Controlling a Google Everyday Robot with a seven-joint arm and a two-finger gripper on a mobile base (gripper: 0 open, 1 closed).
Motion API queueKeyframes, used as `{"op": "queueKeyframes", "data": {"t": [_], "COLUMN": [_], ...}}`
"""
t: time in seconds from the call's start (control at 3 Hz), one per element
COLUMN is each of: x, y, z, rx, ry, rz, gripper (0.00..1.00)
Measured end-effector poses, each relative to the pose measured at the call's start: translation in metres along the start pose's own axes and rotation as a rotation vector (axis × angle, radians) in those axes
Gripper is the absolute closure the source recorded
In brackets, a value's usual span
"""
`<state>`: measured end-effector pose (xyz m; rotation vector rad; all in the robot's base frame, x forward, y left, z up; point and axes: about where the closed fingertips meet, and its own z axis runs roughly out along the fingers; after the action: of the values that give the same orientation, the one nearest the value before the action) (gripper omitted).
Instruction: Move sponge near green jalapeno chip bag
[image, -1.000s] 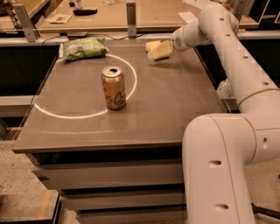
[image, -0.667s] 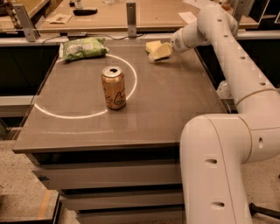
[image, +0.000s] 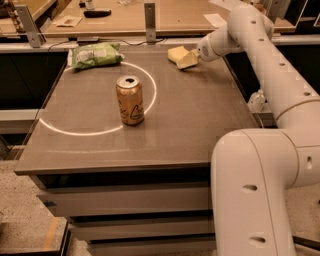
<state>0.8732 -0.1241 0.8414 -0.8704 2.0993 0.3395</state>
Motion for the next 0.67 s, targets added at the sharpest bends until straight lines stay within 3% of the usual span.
{"op": "queueKeyframes", "data": {"t": [0.33,0.67], "x": [0.004,-0.01], "y": [0.002,0.022], "z": [-0.013,-0.039], "rx": [0.0,-0.039], "ry": [0.003,-0.054], "rz": [-0.012,-0.058], "gripper": [0.87,1.0]}}
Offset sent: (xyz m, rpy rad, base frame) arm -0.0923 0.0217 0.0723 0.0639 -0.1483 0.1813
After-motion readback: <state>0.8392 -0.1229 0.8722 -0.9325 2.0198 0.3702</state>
